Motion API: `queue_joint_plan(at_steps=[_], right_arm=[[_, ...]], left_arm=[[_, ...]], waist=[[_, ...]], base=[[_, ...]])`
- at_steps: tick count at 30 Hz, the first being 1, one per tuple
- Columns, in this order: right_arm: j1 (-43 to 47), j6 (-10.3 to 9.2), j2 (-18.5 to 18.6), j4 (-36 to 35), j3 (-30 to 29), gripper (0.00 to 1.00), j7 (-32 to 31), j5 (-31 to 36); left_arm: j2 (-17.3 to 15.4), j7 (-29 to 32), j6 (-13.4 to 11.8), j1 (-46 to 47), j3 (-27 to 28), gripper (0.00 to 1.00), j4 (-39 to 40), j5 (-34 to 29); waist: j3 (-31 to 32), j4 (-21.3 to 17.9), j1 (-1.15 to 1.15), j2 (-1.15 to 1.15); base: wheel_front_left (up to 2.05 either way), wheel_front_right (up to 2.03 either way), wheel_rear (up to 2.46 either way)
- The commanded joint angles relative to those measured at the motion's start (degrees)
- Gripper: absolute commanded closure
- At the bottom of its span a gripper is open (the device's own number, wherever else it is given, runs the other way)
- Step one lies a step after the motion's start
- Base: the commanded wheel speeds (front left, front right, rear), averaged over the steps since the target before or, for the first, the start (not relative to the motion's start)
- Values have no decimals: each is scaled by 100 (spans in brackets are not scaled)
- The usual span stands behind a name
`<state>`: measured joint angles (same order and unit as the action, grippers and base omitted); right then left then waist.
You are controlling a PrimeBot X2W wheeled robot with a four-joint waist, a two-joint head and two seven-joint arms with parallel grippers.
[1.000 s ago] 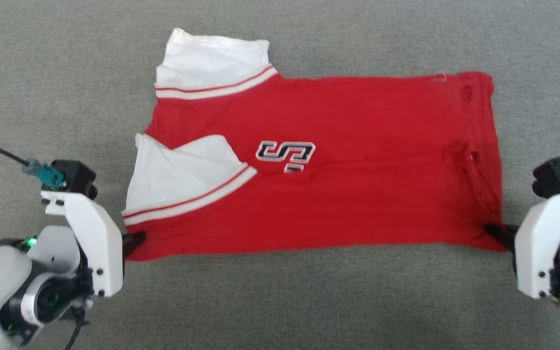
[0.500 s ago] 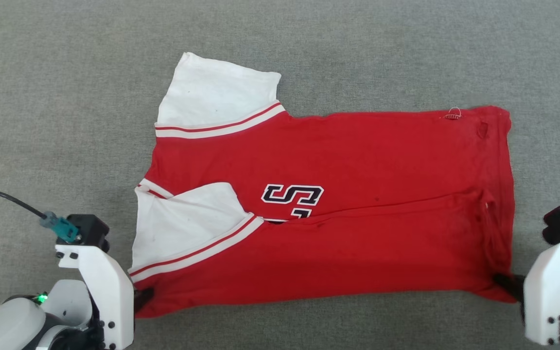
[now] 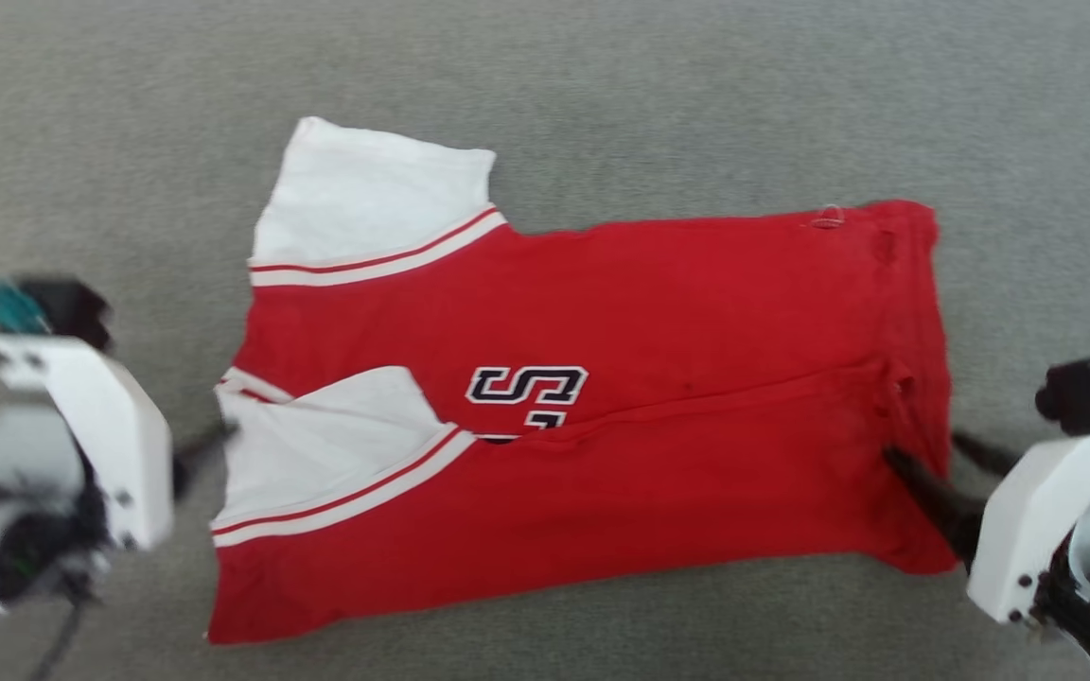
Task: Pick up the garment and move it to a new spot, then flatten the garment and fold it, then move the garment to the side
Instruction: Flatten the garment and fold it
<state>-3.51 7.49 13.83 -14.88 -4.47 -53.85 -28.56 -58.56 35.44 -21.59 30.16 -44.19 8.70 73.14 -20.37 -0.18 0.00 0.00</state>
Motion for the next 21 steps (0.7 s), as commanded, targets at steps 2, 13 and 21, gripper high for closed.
queue_joint_plan(at_steps=[2, 13, 21], right_arm=[[-152, 0, -83, -227, 84, 0, 391, 68], [-779, 0, -511, -464, 518, 0, 2909, 851], [-1087, 0, -900, -176, 682, 0, 3917, 1159]], left_arm=[[-154, 109, 122, 394, 145, 0, 9, -167], [46, 370, 992, 2102, 398, 0, -1286, -734], [355, 579, 1419, 2818, 271, 0, -2556, -965]], waist=[[-23, -209, 0, 0], [-265, -1013, 0, 0], [-557, -1470, 0, 0]], base=[[0, 0, 0], [0, 0, 0], [0, 0, 0]])
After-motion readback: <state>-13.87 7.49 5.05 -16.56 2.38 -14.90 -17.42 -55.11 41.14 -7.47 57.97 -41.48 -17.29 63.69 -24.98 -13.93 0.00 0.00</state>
